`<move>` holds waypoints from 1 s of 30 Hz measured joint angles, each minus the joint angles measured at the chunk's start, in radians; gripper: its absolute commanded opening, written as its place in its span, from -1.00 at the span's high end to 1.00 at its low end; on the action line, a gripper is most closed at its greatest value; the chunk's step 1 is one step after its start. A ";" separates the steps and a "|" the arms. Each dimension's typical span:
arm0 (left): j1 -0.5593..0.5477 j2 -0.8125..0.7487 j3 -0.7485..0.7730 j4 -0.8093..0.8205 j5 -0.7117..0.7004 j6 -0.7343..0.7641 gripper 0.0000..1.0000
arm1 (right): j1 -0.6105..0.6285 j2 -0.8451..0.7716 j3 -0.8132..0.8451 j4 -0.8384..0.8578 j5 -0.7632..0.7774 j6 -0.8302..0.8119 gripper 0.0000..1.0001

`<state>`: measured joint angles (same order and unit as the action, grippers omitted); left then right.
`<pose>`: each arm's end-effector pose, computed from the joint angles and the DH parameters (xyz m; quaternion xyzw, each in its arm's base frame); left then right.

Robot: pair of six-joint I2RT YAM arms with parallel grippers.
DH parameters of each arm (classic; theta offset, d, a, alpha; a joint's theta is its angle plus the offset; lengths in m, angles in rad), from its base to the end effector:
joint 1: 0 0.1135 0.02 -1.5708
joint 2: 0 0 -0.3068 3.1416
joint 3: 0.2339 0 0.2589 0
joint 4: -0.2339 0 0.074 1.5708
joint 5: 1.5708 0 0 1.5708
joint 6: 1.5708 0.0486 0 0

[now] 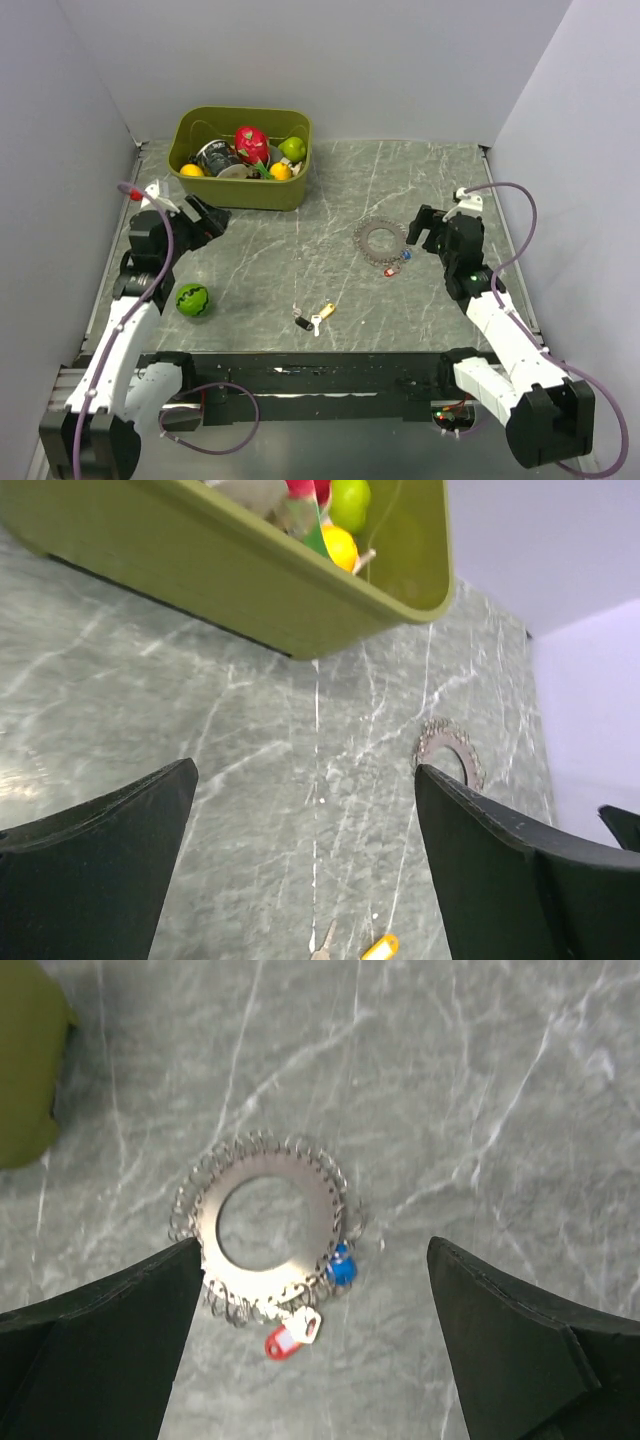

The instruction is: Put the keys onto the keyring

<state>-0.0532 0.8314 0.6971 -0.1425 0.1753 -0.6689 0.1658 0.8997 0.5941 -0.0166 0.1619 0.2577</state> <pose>0.1874 -0.0185 0.3326 -0.1905 0.7735 -0.2775 0.5371 0.2016 0.0258 0.2966 0.0844 0.8057 0.0583 0.5834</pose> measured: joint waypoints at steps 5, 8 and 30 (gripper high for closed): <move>-0.008 0.138 0.005 0.042 0.057 -0.001 -0.93 | 0.000 0.060 0.061 -0.084 -0.055 0.007 -0.99; -0.049 0.225 0.033 0.025 0.062 0.001 -0.93 | 0.009 0.094 0.097 -0.114 -0.078 0.011 -1.00; -0.581 0.587 0.193 -0.084 -0.039 0.048 -0.93 | 0.238 0.612 0.304 -0.256 -0.055 0.041 -1.00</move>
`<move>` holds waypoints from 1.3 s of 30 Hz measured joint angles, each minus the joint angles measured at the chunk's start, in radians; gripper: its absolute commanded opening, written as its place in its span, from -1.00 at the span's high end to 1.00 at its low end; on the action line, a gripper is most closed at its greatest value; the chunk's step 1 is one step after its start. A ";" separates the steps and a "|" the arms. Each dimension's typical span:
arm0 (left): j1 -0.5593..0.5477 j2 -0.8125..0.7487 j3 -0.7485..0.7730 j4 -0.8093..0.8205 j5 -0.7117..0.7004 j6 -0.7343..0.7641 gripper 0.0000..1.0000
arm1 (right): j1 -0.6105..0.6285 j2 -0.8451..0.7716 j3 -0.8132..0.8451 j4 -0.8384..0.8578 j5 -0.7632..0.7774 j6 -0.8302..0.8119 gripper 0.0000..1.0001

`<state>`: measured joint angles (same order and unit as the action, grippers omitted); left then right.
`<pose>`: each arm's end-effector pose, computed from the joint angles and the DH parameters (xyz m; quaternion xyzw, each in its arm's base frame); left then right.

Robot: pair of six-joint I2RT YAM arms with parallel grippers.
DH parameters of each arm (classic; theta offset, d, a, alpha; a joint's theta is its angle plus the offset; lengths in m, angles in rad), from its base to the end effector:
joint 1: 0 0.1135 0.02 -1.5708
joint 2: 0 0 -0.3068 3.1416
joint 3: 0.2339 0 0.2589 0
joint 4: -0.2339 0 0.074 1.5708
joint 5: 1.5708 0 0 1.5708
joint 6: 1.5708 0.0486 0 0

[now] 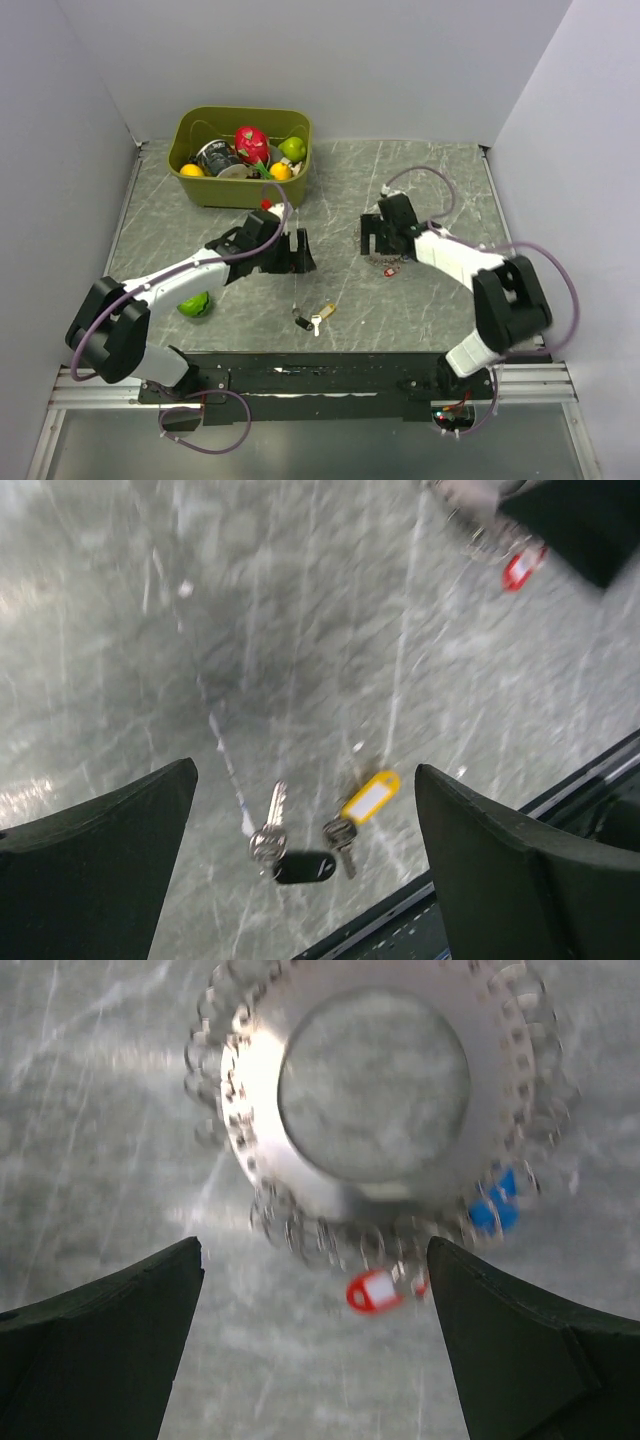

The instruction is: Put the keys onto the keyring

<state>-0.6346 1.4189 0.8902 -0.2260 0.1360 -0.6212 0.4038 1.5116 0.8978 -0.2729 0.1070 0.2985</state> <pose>0.2460 -0.1893 0.2579 0.0331 0.9156 -0.2830 0.2837 0.2959 0.1208 0.2290 -0.0316 0.9404 0.0679 0.3318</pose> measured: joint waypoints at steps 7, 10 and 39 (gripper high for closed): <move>-0.008 -0.001 -0.073 0.013 0.006 -0.008 -0.93 | 0.002 0.244 0.217 -0.007 -0.014 -0.013 -1.00; -0.008 -0.002 -0.076 0.020 0.005 -0.010 -0.93 | 0.002 0.304 0.261 -0.019 -0.030 -0.016 -1.00; -0.008 -0.002 -0.083 0.022 -0.035 0.000 -0.96 | 0.218 0.040 0.180 -0.067 -0.256 0.140 -0.99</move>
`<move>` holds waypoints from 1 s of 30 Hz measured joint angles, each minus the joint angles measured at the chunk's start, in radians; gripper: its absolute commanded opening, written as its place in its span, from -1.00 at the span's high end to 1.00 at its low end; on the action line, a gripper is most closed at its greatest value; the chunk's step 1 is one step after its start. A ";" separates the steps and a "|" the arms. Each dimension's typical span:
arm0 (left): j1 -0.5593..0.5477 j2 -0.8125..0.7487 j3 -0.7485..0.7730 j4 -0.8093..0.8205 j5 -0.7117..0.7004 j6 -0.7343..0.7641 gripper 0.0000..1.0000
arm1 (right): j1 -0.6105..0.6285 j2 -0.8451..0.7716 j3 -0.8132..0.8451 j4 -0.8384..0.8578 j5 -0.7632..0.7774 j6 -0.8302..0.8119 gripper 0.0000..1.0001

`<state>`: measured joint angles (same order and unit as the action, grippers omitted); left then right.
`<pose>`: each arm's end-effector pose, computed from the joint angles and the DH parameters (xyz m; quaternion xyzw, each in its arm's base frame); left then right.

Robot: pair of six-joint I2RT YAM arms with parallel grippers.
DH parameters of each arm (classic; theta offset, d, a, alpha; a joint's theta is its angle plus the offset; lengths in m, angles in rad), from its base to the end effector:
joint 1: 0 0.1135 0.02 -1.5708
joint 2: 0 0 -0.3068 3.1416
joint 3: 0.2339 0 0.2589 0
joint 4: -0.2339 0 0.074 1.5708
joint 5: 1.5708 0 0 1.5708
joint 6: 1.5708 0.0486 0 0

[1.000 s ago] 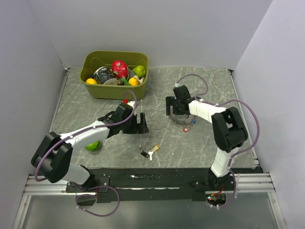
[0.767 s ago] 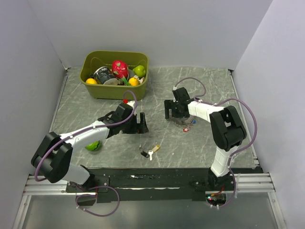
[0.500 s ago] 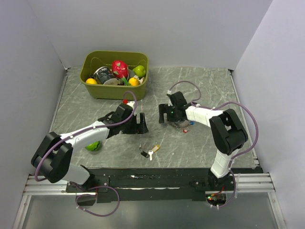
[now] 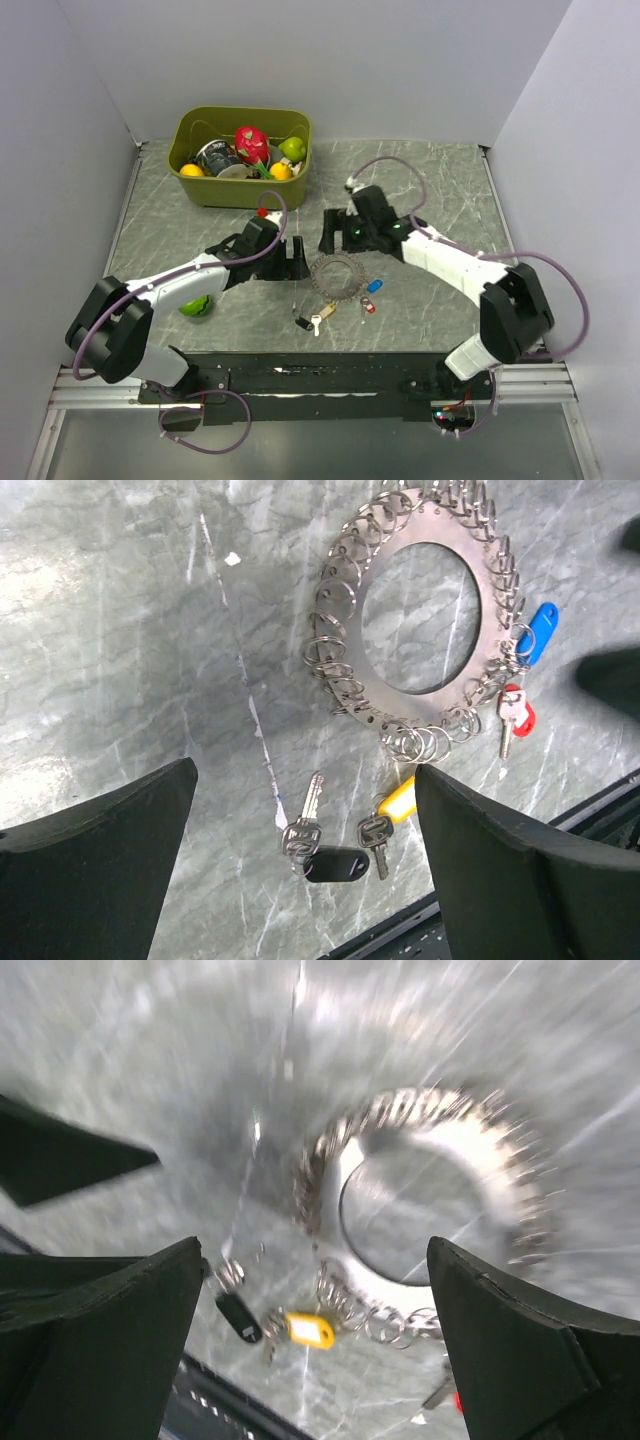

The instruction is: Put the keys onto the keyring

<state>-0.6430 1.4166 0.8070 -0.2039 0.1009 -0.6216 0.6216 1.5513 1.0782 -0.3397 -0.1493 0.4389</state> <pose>0.2354 -0.1825 0.2328 0.0286 0.9277 -0.2560 0.2701 0.2799 0.2094 0.2703 -0.1120 0.9201 0.2464 0.2833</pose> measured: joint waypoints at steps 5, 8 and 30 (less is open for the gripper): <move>0.000 0.035 0.015 0.028 0.036 -0.008 -0.87 | -0.098 -0.071 -0.010 0.003 0.036 -0.013 -0.97; 0.000 0.089 0.027 0.064 0.077 -0.024 -0.69 | -0.140 -0.066 -0.053 0.000 0.058 -0.024 -0.96; -0.050 0.566 0.460 -0.012 0.204 0.024 0.12 | -0.162 -0.040 -0.313 0.128 0.018 0.011 -0.64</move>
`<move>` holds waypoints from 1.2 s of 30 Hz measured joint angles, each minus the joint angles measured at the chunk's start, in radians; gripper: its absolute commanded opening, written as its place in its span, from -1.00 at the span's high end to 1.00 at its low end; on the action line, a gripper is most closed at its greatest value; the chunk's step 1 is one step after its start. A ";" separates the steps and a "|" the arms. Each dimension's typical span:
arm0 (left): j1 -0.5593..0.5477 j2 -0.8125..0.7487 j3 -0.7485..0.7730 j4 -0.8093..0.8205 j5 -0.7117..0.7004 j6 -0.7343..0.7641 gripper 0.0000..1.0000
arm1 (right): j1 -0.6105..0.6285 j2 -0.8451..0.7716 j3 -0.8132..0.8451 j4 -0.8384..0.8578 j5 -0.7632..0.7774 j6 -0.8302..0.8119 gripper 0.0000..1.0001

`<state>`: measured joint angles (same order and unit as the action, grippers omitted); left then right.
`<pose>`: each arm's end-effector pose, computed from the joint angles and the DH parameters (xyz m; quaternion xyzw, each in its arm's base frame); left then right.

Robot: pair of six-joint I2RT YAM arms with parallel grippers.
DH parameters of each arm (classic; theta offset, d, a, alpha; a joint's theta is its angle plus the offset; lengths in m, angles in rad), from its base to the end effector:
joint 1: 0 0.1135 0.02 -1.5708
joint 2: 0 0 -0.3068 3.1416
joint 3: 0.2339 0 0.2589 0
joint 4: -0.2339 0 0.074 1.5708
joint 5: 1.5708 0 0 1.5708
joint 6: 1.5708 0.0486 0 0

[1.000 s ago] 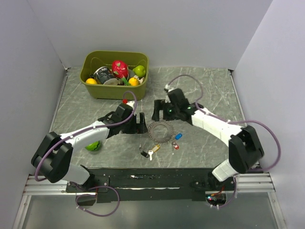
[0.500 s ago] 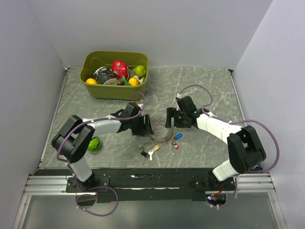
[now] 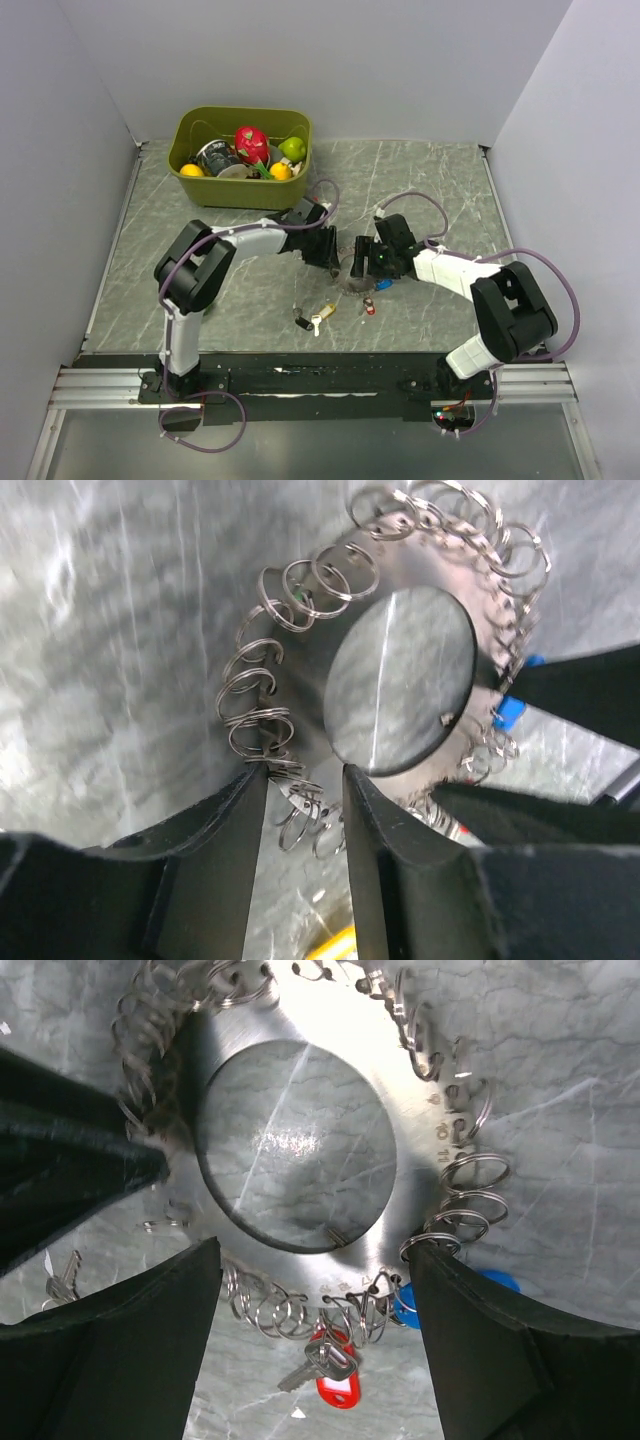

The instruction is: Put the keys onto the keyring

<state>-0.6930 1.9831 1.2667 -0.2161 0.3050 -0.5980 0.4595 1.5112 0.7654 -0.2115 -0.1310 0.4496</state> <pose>0.3323 -0.2949 0.1778 0.0922 0.9352 -0.3018 0.1609 0.2641 0.1378 0.1930 -0.0245 0.9512 0.1884 0.2433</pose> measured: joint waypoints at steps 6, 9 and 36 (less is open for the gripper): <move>0.000 0.061 0.121 -0.062 -0.019 0.043 -0.26 | -0.002 -0.023 -0.026 0.020 0.004 0.007 -0.68; -0.003 0.061 0.135 -0.072 -0.037 0.065 -0.46 | -0.002 -0.041 -0.035 0.014 0.004 0.007 -0.69; -0.037 -0.315 -0.304 0.108 -0.089 0.063 -0.05 | -0.027 -0.167 -0.038 -0.028 -0.018 -0.028 -0.77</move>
<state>-0.7303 1.6680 0.9627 -0.1081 0.2165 -0.5346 0.4328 1.3445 0.7273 -0.2394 -0.1490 0.4213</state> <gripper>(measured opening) 0.555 0.882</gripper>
